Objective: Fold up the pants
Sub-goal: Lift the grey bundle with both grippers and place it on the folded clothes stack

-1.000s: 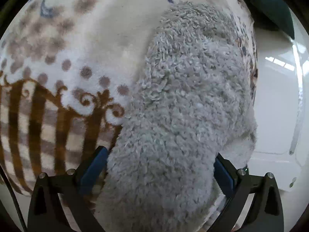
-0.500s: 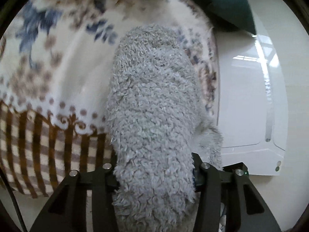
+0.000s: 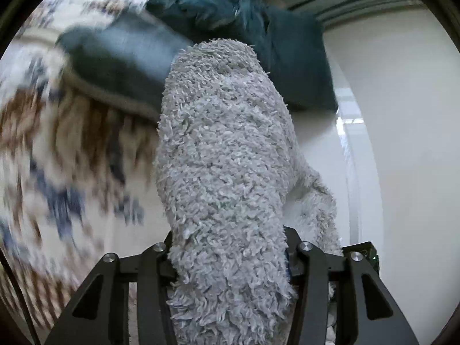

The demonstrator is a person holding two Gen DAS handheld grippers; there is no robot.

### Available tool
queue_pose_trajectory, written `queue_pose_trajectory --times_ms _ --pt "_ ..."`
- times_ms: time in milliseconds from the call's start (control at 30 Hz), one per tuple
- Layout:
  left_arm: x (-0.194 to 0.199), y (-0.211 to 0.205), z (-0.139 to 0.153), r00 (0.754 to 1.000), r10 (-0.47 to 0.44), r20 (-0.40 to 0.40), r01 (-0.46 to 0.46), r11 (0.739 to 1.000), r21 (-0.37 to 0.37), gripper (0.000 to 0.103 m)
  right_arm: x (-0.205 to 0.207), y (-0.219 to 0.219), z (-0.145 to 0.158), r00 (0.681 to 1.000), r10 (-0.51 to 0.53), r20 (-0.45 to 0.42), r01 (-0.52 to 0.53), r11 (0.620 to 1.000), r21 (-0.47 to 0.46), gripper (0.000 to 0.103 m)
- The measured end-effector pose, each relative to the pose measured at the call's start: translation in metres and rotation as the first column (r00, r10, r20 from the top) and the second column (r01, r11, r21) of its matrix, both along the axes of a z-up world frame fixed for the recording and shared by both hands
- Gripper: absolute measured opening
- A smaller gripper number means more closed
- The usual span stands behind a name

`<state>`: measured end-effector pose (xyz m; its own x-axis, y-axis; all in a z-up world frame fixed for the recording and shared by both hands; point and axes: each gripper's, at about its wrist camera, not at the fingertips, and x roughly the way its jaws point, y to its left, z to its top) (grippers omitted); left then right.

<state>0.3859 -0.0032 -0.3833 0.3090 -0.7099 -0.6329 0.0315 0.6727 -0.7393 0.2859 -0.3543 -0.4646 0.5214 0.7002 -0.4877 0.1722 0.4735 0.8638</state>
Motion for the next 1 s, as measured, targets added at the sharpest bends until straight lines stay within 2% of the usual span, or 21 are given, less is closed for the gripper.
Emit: queue_pose_trajectory --times_ms 133,300,333,433,467,533,600,633,700,733,767,800,833,867,933,1000 --pt "0.096 0.042 0.019 0.999 -0.007 0.049 0.007 1.000 -0.008 0.044 0.097 0.044 0.016 0.999 -0.005 0.049 0.006 0.999 -0.035 0.040" --pt "0.207 0.086 0.011 0.998 -0.006 0.067 0.006 1.000 0.004 0.044 0.201 0.082 0.003 0.998 -0.010 0.070 0.013 0.999 -0.053 0.040" --pt "0.237 0.096 0.002 0.998 -0.010 0.065 0.010 1.000 0.007 0.044 0.219 0.090 -0.005 0.998 -0.015 0.065 0.018 0.999 -0.049 0.040" --pt "0.285 0.114 -0.030 1.000 -0.001 0.029 0.000 0.999 0.037 0.045 0.262 0.108 -0.044 0.999 -0.034 0.020 0.035 0.998 -0.056 0.040" --pt "0.299 0.119 -0.045 1.000 0.000 0.003 0.000 0.996 0.087 0.046 0.283 0.118 -0.055 0.999 -0.039 0.000 0.039 0.997 -0.062 0.040" --pt "0.315 0.122 -0.078 0.998 -0.025 -0.064 0.034 0.989 0.147 0.047 0.309 0.124 -0.076 0.997 -0.053 -0.053 0.048 0.996 -0.081 0.040" --pt "0.315 0.123 -0.089 0.995 -0.038 -0.096 0.054 0.983 0.177 0.051 0.321 0.128 -0.090 0.995 -0.041 -0.096 0.031 0.994 -0.107 0.042" --pt "0.312 0.123 -0.087 0.995 -0.039 -0.096 0.056 0.983 0.177 0.054 0.324 0.130 -0.092 0.992 -0.036 -0.123 0.021 0.992 -0.122 0.051" --pt "0.304 0.120 -0.073 0.994 -0.039 -0.103 0.062 0.971 0.231 0.057 0.335 0.129 -0.079 0.988 -0.020 -0.155 -0.002 0.990 -0.140 0.066" --pt "0.298 0.118 -0.063 0.995 -0.030 -0.093 0.053 0.964 0.262 0.061 0.334 0.132 -0.071 0.983 -0.006 -0.184 -0.030 0.981 -0.193 0.090" --pt "0.297 0.119 -0.053 0.997 -0.014 -0.075 0.036 0.952 0.304 0.073 0.329 0.135 -0.058 0.981 -0.006 -0.194 -0.045 0.965 -0.258 0.099" --pt "0.295 0.120 -0.042 0.999 0.000 -0.047 0.016 0.938 0.345 0.080 0.342 0.130 -0.054 0.982 -0.010 -0.191 -0.049 0.952 -0.302 0.099" --pt "0.283 0.114 -0.022 1.000 0.008 0.012 -0.012 0.908 0.419 0.095 0.338 0.134 -0.038 0.980 -0.012 -0.198 -0.068 0.916 -0.395 0.099" --pt "0.284 0.113 -0.019 0.999 0.011 0.040 -0.028 0.890 0.456 0.102 0.334 0.139 -0.024 0.979 -0.019 -0.203 -0.083 0.872 -0.483 0.099" --pt "0.262 0.098 0.009 0.995 -0.007 0.103 -0.052 0.829 0.557 0.102 0.320 0.151 0.002 0.978 -0.028 -0.208 -0.112 0.770 -0.629 0.099" --pt "0.251 0.089 0.018 0.992 -0.026 0.120 -0.055 0.781 0.622 0.102 0.308 0.165 0.025 0.979 -0.041 -0.201 -0.128 0.644 -0.755 0.099"
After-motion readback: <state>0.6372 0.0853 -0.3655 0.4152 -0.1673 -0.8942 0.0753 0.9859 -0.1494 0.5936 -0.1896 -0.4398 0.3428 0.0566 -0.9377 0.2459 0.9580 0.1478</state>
